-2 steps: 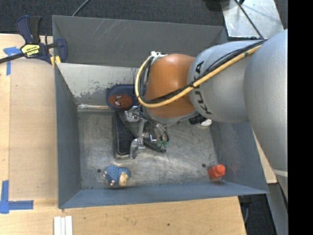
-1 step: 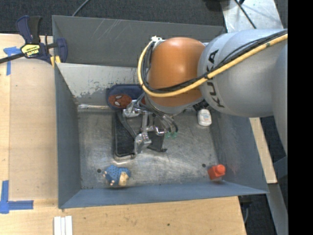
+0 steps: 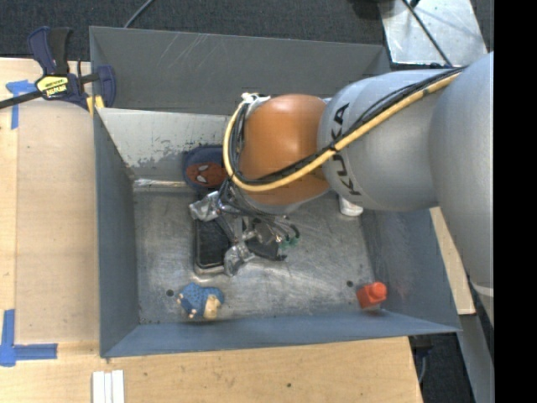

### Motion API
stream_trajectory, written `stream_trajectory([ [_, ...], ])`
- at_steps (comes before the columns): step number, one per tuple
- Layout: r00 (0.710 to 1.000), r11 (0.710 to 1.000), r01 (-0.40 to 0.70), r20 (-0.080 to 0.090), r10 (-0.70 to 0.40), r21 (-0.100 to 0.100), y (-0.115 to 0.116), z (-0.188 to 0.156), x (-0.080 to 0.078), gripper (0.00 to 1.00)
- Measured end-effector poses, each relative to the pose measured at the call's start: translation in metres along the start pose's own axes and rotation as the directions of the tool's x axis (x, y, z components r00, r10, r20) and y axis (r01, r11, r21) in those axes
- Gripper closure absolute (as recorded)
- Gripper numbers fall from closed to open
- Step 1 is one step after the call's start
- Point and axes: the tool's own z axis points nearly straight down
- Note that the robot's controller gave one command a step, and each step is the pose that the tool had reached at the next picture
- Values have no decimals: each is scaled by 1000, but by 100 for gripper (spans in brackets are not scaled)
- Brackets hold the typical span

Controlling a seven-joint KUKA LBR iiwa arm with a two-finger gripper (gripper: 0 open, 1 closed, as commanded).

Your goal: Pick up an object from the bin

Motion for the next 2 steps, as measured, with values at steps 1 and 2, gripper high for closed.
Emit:
stream_trajectory([
  [1,922,923,384,-34,-385,-16,-7,8,-16,0],
  [2,923,924,382,-36,-382,-18,-6,8,-15,100],
])
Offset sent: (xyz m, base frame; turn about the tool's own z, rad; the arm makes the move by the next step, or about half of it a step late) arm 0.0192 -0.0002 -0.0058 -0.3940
